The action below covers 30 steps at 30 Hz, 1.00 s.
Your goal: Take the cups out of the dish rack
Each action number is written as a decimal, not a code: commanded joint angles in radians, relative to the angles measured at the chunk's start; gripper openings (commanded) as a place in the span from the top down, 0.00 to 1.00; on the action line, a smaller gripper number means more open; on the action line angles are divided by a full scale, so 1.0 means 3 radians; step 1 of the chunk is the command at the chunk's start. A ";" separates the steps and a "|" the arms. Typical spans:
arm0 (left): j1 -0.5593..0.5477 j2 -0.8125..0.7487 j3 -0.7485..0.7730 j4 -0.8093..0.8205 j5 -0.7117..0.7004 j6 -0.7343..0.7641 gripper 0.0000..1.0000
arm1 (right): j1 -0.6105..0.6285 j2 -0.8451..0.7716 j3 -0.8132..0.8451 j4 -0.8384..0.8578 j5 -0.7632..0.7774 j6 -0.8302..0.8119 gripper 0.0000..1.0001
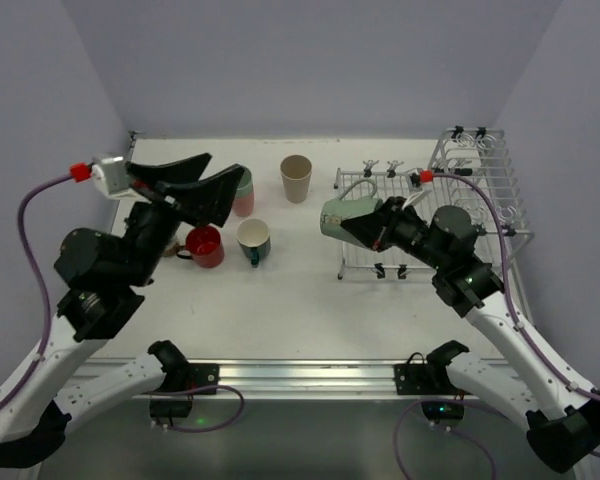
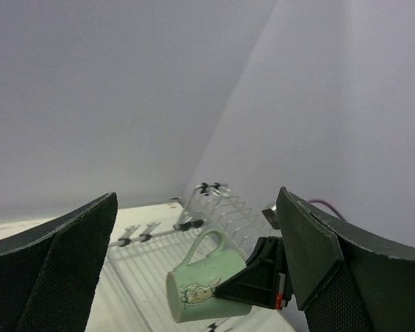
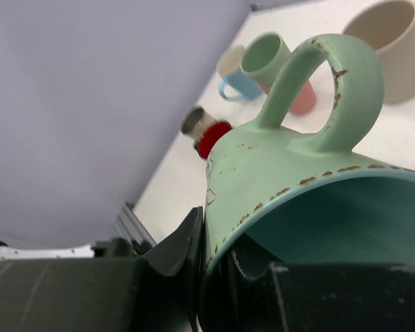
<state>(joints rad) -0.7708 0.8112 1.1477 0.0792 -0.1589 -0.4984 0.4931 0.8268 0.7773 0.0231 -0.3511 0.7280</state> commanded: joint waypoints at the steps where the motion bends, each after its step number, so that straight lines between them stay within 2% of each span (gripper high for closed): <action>1: -0.0003 -0.0198 -0.0098 -0.0886 -0.0488 0.0536 0.00 | 0.0156 0.0203 0.0700 -0.0505 0.0040 -0.0534 1.00; 4: -0.0003 -0.0530 -0.0399 -0.1265 -0.0503 0.0557 0.00 | 0.0329 0.0485 0.1119 -0.0980 0.0244 -0.0779 1.00; 8: -0.0003 -0.0918 -0.0843 -0.1694 -0.0600 0.0582 0.00 | 0.0672 0.1229 0.1759 -0.1605 0.0725 -0.1107 1.00; 10: -0.0003 -0.1026 -0.0951 -0.1782 -0.0677 0.0593 0.00 | 0.0830 0.1512 0.2187 -0.2008 0.1031 -0.1275 1.00; 15: -0.0003 -0.1466 -0.1314 -0.1665 -0.0841 0.0593 0.00 | 0.0974 0.2294 0.2736 -0.2433 0.1420 -0.1465 1.00; 20: 0.0002 -0.1844 -0.1591 -0.1364 -0.0963 0.0674 0.00 | 0.1077 0.2893 0.3192 -0.2623 0.1717 -0.1614 1.00; 22: 0.0007 -0.1901 -0.1586 -0.1439 -0.1040 0.0690 0.00 | 0.1097 0.3118 0.3299 -0.2654 0.1829 -0.1654 1.00; 30: 0.0002 -0.2019 -0.1601 -0.1471 -0.1040 0.0695 0.00 | 0.1194 0.3553 0.3197 -0.2419 0.2003 -0.1701 1.00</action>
<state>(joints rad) -0.7708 0.2192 0.6724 -0.3996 -0.4419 -0.3176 0.8288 1.8954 1.6909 -0.7631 0.1757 0.2657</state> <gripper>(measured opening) 0.997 0.153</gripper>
